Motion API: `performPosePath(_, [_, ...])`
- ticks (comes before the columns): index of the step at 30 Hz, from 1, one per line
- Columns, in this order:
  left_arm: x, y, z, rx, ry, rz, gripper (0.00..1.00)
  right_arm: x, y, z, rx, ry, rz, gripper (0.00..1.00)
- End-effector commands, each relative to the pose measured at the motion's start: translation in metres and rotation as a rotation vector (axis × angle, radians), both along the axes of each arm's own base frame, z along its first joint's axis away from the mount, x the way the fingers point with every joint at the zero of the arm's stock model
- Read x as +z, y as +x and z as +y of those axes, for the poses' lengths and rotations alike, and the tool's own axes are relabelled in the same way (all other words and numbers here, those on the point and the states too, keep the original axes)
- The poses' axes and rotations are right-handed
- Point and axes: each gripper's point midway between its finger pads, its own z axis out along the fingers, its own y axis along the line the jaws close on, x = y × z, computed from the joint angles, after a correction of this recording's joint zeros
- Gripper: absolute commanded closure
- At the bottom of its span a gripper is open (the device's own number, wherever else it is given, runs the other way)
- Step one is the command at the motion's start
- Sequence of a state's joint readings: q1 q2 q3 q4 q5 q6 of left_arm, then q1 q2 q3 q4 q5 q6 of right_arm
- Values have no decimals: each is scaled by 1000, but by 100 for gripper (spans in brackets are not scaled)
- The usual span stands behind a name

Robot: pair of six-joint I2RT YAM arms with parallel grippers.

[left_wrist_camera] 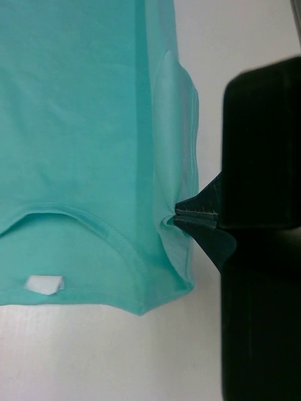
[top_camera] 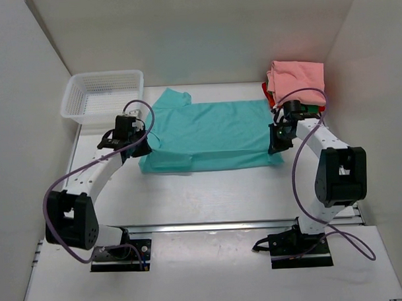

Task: Fold and stack the t-shirts
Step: Fold the flattened tshirt in 1/3 of the way

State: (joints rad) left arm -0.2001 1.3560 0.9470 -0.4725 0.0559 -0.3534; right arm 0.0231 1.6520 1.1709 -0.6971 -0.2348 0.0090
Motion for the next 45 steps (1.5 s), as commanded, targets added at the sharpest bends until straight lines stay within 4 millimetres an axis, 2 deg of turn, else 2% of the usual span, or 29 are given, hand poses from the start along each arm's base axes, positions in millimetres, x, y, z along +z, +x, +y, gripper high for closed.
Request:
performPosePath(1, [14,30,-1,-18,-5,-60,100,6,18,-12,22,-67,-20,100])
performPosePath(3, [19,45,-1,-12,-3,-77,100,3,29,-9,40,-74,-11,100])
performPosePath(4, [10,45,0,-9,5,-51,100,2,31,-12,38,-80,-9,100])
performPosePath(6, [12,55,-2,-16,5,-59,100,-2,40,-11,46,-85,5,100])
performPosePath(10, [-2,61,-1,-12,13,-34,100,-6,51,-9,63,-83,3,99])
performPosePath(11, [-5,62,1,2,12,-32,100,-8,53,-8,71,-91,5,96])
performPosePath(13, [-14,62,4,20,18,-24,98,-9,65,-11,61,-121,-20,70])
performPosePath(14, [-15,65,12,44,22,-32,86,-7,70,-16,40,-163,-41,68])
performPosePath(16, [-18,69,18,80,19,-45,68,-1,77,-21,9,-201,-81,50])
performPosePath(18, [-17,71,22,97,-4,-40,66,12,81,-27,-25,-207,-125,46])
performPosePath(19, [-12,73,21,93,-9,-49,64,10,80,-32,-48,-203,-124,44])
performPosePath(20, [-7,73,19,85,-23,-51,64,20,79,-32,-53,-187,-148,44])
performPosePath(23, [-4,60,4,20,-12,-18,66,25,62,-36,-57,-154,-143,45])
performPosePath(27, [-19,25,-11,-31,-20,40,75,15,31,-30,-31,-137,-130,47])
performPosePath(28, [-30,16,-14,-40,-29,70,76,15,26,-31,-34,-134,-131,47])
performPosePath(29, [-32,10,-15,-40,-31,76,79,15,22,-32,-40,-135,-136,47])
performPosePath(30, [-45,0,-17,-39,-32,101,82,10,12,-34,-34,-114,-148,46])
performPosePath(33, [-61,-3,-14,-28,6,127,84,9,14,-34,-22,-92,-171,45])
performPosePath(39, [-76,10,-6,27,28,133,87,-14,27,-37,-18,-23,-174,44])
performPosePath(42, [-69,15,-11,36,0,99,88,-17,35,-34,-19,41,-191,49])
performPosePath(45, [-74,18,-10,48,6,96,88,-28,33,-27,4,85,-136,63])
